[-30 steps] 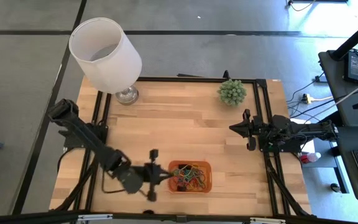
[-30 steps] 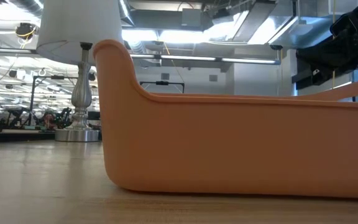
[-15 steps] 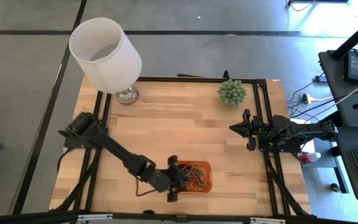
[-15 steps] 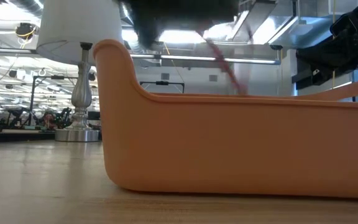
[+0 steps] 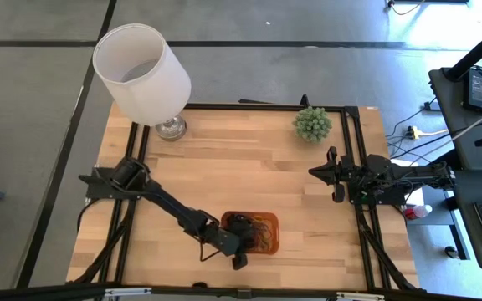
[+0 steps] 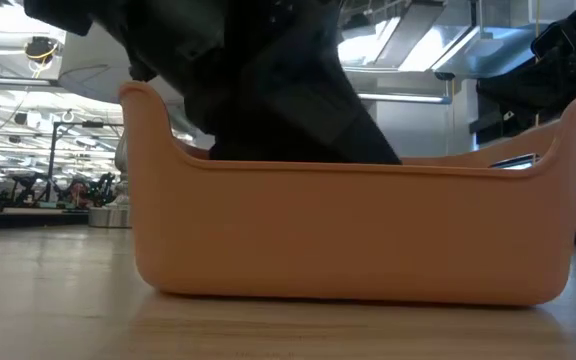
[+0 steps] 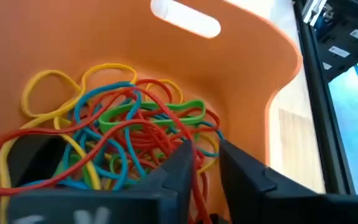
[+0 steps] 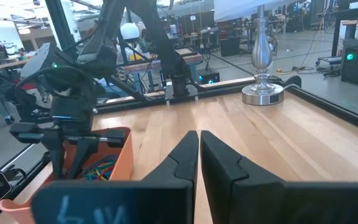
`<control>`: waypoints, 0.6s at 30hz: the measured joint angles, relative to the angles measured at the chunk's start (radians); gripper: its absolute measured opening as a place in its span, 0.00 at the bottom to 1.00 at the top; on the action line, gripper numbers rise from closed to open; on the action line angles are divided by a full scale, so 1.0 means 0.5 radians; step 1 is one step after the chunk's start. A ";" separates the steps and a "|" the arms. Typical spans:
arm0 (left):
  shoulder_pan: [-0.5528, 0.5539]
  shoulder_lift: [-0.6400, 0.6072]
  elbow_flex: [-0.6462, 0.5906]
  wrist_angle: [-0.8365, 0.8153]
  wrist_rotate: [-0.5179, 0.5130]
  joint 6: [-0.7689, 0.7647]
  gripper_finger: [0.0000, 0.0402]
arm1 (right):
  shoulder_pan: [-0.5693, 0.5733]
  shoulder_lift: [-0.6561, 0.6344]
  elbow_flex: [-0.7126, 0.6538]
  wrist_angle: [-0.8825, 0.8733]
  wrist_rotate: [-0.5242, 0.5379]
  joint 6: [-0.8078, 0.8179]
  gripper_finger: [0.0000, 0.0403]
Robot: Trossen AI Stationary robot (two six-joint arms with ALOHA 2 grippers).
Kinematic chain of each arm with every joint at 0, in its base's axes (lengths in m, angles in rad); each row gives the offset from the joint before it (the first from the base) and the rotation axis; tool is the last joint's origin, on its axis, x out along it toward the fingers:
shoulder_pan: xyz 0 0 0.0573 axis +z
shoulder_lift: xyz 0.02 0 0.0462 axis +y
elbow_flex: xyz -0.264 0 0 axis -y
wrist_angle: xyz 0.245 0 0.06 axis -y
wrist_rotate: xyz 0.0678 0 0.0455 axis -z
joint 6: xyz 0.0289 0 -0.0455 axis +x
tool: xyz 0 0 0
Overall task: Pick and place rubber bands into bin
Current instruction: Put the red rubber band into the orange bin, then return to Home Position
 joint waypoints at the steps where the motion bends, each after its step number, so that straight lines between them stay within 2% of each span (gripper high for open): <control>1: 0.000 -0.004 0.000 -0.002 -0.008 0.000 0.20 | 0.000 0.000 0.000 0.000 0.000 -0.001 0.06; 10: 0.022 -0.008 0.245 -0.237 -0.003 0.162 0.40 | 0.000 0.000 0.000 -0.001 0.000 0.000 0.06; 13: 0.045 -0.011 0.382 -0.382 0.025 0.270 0.43 | 0.000 0.000 0.000 0.000 0.000 -0.003 0.06; 18: 0.086 -0.025 0.616 -0.808 0.023 0.365 0.42 | 0.000 0.000 0.000 0.000 0.000 -0.003 0.06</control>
